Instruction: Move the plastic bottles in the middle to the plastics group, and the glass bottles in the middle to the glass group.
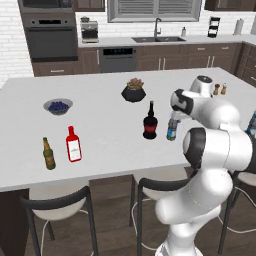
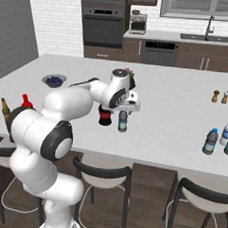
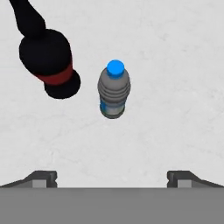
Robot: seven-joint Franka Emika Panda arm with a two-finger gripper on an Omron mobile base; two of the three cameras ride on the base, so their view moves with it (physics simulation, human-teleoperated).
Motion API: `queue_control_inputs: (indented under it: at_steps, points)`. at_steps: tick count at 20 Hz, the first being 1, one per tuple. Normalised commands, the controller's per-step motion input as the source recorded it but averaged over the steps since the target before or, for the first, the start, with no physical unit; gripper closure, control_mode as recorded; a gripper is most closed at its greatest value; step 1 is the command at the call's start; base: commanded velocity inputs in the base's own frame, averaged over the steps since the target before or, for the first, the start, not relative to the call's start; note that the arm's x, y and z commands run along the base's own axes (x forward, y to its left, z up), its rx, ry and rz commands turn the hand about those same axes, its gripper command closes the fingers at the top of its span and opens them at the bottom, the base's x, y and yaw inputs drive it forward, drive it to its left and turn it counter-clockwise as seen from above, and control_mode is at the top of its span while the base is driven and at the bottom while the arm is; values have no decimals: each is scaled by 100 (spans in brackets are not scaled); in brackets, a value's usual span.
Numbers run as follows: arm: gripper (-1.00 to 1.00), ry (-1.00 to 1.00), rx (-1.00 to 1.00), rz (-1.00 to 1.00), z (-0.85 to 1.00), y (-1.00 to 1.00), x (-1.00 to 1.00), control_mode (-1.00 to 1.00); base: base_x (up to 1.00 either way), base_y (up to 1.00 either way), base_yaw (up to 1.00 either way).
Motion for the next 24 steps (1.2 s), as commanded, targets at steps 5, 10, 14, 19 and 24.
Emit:
queue_control_inputs:
  at_steps: [5,10,14,19,24]
  points:
    - [-100,-9,3,8,-2,29,35,-100,0,0,0]
    - [-100,0,0,2,-6,16,40,-100,0,0,0]
    - [-100,0,0,0,-17,0,22,-100,0,0,0]
    - [-100,0,0,0,-23,0,29,-100,0,0,0]
    - [-100,0,0,1,-22,-1,31,-100,0,0,0]
